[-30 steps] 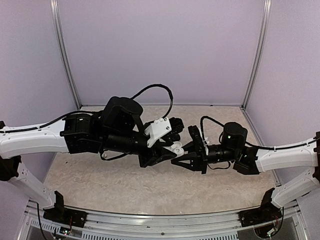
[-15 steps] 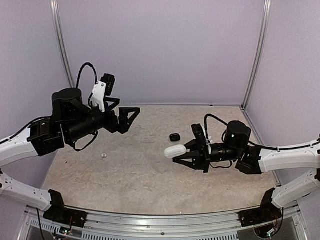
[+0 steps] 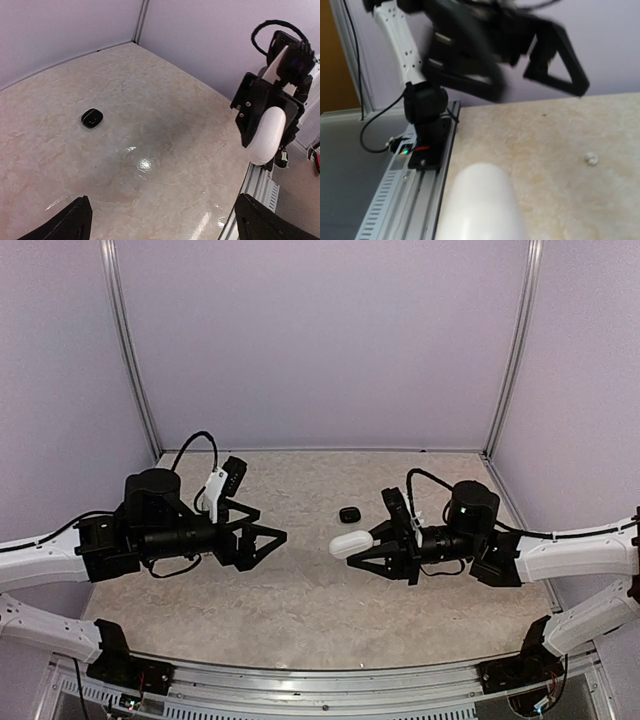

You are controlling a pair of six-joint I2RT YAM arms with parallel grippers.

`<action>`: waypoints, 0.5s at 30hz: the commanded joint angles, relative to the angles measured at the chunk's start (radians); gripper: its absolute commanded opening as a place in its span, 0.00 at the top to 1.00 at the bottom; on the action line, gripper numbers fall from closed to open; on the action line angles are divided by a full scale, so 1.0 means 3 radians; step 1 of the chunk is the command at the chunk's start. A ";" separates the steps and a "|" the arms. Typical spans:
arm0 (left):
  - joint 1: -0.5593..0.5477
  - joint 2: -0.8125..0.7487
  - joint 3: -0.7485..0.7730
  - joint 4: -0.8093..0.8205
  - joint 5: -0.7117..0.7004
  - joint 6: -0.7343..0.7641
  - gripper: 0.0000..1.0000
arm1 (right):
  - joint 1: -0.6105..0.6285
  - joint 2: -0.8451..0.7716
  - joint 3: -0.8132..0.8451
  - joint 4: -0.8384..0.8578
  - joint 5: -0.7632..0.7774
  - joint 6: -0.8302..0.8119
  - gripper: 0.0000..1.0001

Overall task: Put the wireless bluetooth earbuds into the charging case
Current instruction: Open the charging case.

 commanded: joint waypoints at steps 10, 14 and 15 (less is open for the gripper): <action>-0.0569 0.1007 0.0829 0.0313 0.0635 0.0645 0.01 | 0.0004 0.0152 0.0117 0.0089 -0.0175 0.0123 1.00; -0.0607 0.1165 0.0904 0.0312 0.0613 0.0653 0.01 | 0.0021 0.0148 0.0121 0.0089 -0.0196 0.0115 1.00; -0.0604 0.1194 0.0915 0.0308 0.0580 0.0648 0.01 | 0.0027 0.0140 0.0122 0.0086 -0.0204 0.0107 1.00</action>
